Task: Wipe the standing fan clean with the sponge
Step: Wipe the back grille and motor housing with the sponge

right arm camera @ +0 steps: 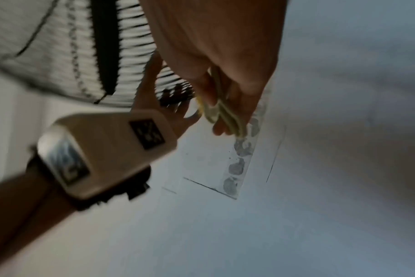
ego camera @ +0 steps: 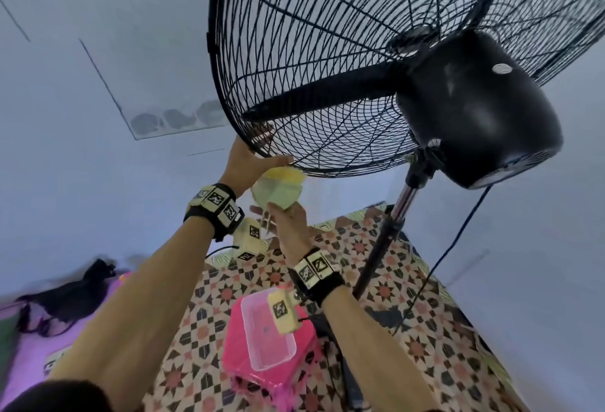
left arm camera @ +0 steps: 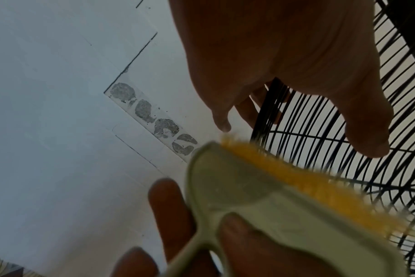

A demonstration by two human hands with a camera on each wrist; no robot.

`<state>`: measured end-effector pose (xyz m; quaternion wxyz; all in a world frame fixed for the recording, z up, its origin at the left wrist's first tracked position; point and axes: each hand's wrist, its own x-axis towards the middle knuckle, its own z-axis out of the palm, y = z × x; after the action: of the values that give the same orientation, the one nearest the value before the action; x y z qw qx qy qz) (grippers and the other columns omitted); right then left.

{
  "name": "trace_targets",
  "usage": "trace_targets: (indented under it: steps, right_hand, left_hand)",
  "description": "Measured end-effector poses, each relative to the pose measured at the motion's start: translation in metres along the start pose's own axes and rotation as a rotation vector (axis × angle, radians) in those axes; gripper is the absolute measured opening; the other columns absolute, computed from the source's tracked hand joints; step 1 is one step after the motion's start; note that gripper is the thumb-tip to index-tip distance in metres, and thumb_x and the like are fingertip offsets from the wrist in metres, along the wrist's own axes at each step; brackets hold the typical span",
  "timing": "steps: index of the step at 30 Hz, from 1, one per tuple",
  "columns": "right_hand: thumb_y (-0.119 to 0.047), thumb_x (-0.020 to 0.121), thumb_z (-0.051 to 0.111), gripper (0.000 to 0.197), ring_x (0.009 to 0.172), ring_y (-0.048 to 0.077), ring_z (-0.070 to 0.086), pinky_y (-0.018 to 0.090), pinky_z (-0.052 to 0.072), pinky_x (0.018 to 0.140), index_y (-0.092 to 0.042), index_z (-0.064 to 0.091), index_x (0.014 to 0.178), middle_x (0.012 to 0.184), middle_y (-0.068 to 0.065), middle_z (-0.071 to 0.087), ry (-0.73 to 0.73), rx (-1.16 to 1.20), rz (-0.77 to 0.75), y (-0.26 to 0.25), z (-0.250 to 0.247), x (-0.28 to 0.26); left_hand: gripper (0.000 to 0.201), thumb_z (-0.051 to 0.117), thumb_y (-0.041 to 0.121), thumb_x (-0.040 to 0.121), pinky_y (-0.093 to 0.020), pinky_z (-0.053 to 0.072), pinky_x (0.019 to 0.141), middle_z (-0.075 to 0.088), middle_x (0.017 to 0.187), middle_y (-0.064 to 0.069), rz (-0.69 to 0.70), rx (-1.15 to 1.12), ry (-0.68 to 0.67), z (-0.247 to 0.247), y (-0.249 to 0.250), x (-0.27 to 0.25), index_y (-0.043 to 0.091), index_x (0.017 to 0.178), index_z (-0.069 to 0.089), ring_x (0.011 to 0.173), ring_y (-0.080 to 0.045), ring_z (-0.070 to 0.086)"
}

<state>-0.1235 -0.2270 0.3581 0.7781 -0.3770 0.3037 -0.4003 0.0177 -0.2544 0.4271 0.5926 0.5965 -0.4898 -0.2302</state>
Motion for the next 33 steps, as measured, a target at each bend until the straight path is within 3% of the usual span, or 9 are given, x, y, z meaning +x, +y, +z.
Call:
trace_targets:
  steps: [2, 5, 8, 12, 15, 21, 24, 29, 33]
  right_hand:
    - [0.002, 0.102, 0.052, 0.014, 0.088, 0.028, 0.077, 0.034, 0.059, 0.069, -0.008, 0.060, 0.107, 0.115, 0.024, 0.071, 0.031, -0.036, -0.003, 0.001, -0.012, -0.002]
    - [0.005, 0.097, 0.049, 0.019, 0.077, 0.026, 0.077, 0.030, 0.056, 0.054, 0.002, 0.058, 0.114, 0.103, 0.025, 0.074, 0.392, -0.119, 0.033, -0.008, -0.048, 0.011]
    - [0.007, 0.096, 0.048, 0.041, 0.075, 0.026, 0.076, 0.032, 0.059, 0.053, -0.004, 0.051, 0.135, 0.081, 0.006, 0.073, 0.588, -0.183, -0.062, -0.026, -0.059, 0.019]
    - [0.001, 0.102, 0.048, 0.020, 0.072, 0.030, 0.075, 0.050, 0.060, 0.069, -0.010, 0.052, 0.118, 0.073, -0.003, 0.070, 0.360, -0.336, -0.135, -0.038, -0.017, -0.003]
    - [-0.006, 0.104, 0.047, 0.019, 0.073, 0.024, 0.077, 0.037, 0.058, 0.057, -0.005, 0.053, 0.122, 0.095, 0.007, 0.074, 0.205, -0.477, -0.176, -0.028, -0.018, -0.022]
    - [0.007, 0.097, 0.048, 0.033, 0.062, 0.015, 0.071, 0.021, 0.050, 0.047, -0.001, 0.053, 0.129, 0.099, 0.021, 0.072, 0.536, -0.339, -0.129, -0.040, -0.060, -0.004]
    - [0.006, 0.098, 0.045, 0.031, 0.065, 0.024, 0.075, 0.023, 0.050, 0.048, -0.006, 0.054, 0.125, 0.102, 0.017, 0.071, 0.463, -0.353, -0.137, -0.044, -0.037, -0.002]
    - [-0.010, 0.106, 0.049, 0.026, 0.056, 0.015, 0.064, 0.032, 0.051, 0.055, -0.029, 0.054, 0.121, 0.100, 0.001, 0.071, 0.123, -0.531, -0.194, -0.032, -0.021, -0.043]
    - [-0.008, 0.105, 0.047, 0.009, 0.046, 0.008, 0.056, 0.026, 0.043, 0.046, -0.008, 0.054, 0.111, 0.102, 0.016, 0.069, 0.435, -0.448, -0.180, -0.034, -0.056, -0.033]
  left_hand:
    - [0.101, 0.099, 0.056, 0.055, -0.036, 0.052, 0.108, 0.066, 0.134, -0.001, -0.007, 0.011, -0.013, -0.001, -0.001, 0.001, 0.012, 0.136, 0.057, 0.125, -0.010, 0.062]
    - [0.100, 0.098, 0.058, 0.056, -0.034, 0.052, 0.107, 0.066, 0.133, 0.005, -0.008, 0.028, 0.002, 0.000, -0.005, -0.003, 0.018, 0.137, 0.056, 0.124, -0.005, 0.062]
    - [0.099, 0.097, 0.059, 0.056, -0.034, 0.052, 0.106, 0.066, 0.133, 0.007, 0.003, 0.020, 0.020, 0.003, -0.008, -0.009, 0.019, 0.137, 0.055, 0.122, -0.004, 0.062]
    - [0.101, 0.098, 0.059, 0.055, -0.041, 0.053, 0.107, 0.066, 0.131, 0.005, 0.013, 0.009, 0.032, 0.003, -0.006, -0.004, 0.019, 0.136, 0.055, 0.123, -0.007, 0.062]
    - [0.102, 0.098, 0.060, 0.054, -0.042, 0.054, 0.106, 0.066, 0.131, 0.003, 0.005, 0.025, 0.013, 0.000, -0.006, 0.001, 0.018, 0.136, 0.055, 0.122, -0.008, 0.063]
    - [0.097, 0.098, 0.061, 0.056, -0.045, 0.053, 0.106, 0.067, 0.131, 0.008, 0.002, 0.056, 0.015, 0.000, -0.017, 0.000, 0.025, 0.136, 0.055, 0.122, -0.009, 0.063]
    - [0.099, 0.099, 0.060, 0.055, -0.048, 0.053, 0.106, 0.066, 0.130, 0.009, 0.001, 0.051, 0.030, 0.000, -0.018, 0.001, 0.025, 0.136, 0.054, 0.123, -0.010, 0.062]
    - [0.101, 0.098, 0.062, 0.054, -0.046, 0.052, 0.106, 0.065, 0.130, 0.008, 0.012, 0.059, 0.036, 0.002, -0.016, 0.005, 0.022, 0.136, 0.054, 0.122, -0.008, 0.061]
    - [0.101, 0.099, 0.063, 0.052, -0.049, 0.053, 0.105, 0.067, 0.130, 0.012, -0.034, 0.052, 0.042, 0.002, -0.025, 0.004, 0.029, 0.136, 0.053, 0.122, -0.009, 0.063]
